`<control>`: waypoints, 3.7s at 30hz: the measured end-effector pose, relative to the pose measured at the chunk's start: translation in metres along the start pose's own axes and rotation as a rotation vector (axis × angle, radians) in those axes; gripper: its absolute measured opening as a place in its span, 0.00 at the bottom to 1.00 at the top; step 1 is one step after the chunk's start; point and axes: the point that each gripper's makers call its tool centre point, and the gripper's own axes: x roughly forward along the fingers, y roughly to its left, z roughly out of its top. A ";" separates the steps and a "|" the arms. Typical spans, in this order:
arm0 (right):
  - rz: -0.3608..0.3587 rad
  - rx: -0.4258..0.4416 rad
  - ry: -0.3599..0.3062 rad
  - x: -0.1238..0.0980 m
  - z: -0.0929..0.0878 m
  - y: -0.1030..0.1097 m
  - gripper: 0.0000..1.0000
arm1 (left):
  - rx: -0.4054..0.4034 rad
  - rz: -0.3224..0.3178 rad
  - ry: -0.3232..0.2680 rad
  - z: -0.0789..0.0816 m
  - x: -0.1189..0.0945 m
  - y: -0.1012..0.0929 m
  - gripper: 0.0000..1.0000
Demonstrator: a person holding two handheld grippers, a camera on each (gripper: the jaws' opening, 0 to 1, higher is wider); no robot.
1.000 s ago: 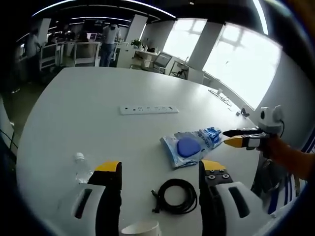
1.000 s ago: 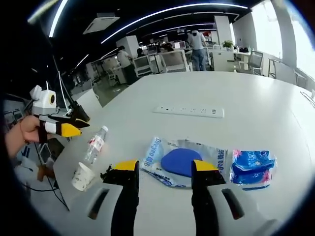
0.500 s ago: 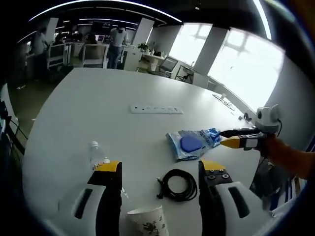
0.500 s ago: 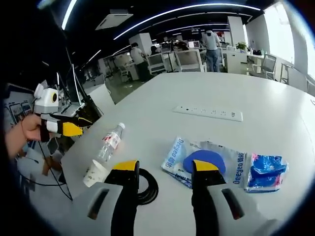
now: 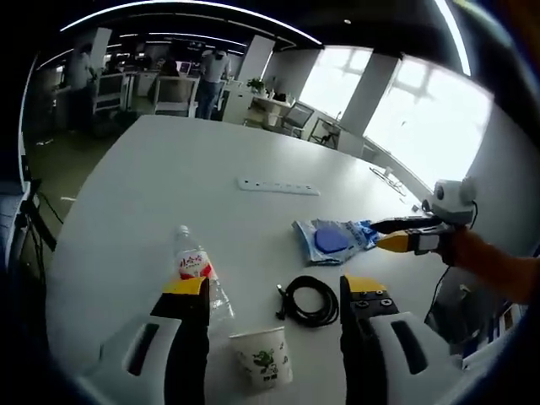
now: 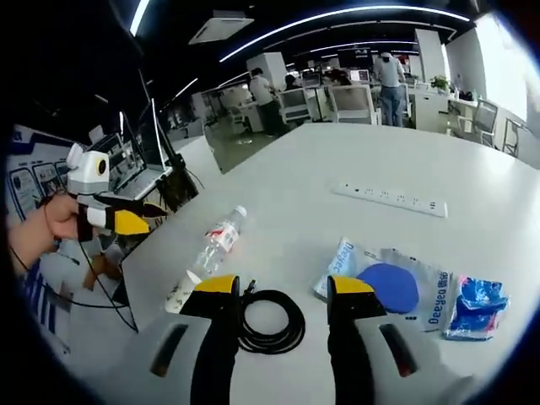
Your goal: Arrange the tabletop items into an orderly group along one side of the table until the central work area is clear of visible clutter.
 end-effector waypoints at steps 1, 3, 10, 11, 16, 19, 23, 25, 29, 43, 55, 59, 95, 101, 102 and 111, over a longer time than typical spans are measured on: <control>0.007 -0.002 0.002 0.001 0.000 0.003 0.40 | 0.000 0.002 0.000 -0.001 -0.002 0.001 0.63; 0.027 -0.013 0.011 0.004 0.000 0.010 0.40 | -0.007 0.005 -0.004 -0.003 -0.007 0.004 0.63; 0.089 -0.043 0.031 0.017 0.002 0.032 0.40 | -0.035 0.021 -0.021 -0.010 -0.029 0.014 0.63; 0.098 -0.048 0.037 0.019 0.002 0.035 0.40 | -0.036 0.023 -0.022 -0.010 -0.030 0.016 0.63; 0.147 -0.077 0.059 0.029 0.001 0.051 0.40 | -0.042 0.035 -0.026 -0.015 -0.041 0.023 0.63; 0.178 -0.090 0.068 0.035 0.001 0.060 0.40 | -0.048 0.037 -0.029 -0.017 -0.044 0.027 0.63; 0.224 -0.117 0.085 0.043 0.002 0.071 0.40 | -0.050 0.036 -0.024 -0.023 -0.051 0.032 0.63; 0.246 -0.130 0.094 0.047 0.003 0.077 0.41 | -0.055 0.033 -0.022 -0.026 -0.053 0.034 0.63; 0.291 -0.158 0.117 0.055 0.002 0.087 0.42 | -0.055 0.014 -0.009 -0.033 -0.058 0.035 0.64; 0.436 -0.277 0.242 0.080 -0.020 0.109 0.41 | -0.090 -0.017 -0.004 -0.052 -0.062 0.039 0.63; 0.579 -0.335 0.326 0.096 -0.037 0.128 0.37 | -0.118 -0.043 -0.002 -0.061 -0.062 0.042 0.64; 0.630 -0.344 0.355 0.102 -0.041 0.131 0.35 | -0.129 -0.047 -0.006 -0.062 -0.061 0.044 0.64; 0.921 -0.294 0.597 0.123 -0.083 0.149 0.05 | -0.186 -0.060 -0.030 -0.064 -0.047 0.061 0.65; 0.943 -0.289 0.614 0.119 -0.084 0.152 0.03 | -0.184 -0.069 -0.026 -0.064 -0.045 0.059 0.64; 0.948 -0.285 0.619 0.117 -0.084 0.153 0.03 | -0.184 -0.069 -0.027 -0.064 -0.045 0.059 0.64; 0.986 -0.277 0.630 0.097 -0.083 0.163 0.00 | -0.170 -0.088 -0.022 -0.061 -0.044 0.051 0.65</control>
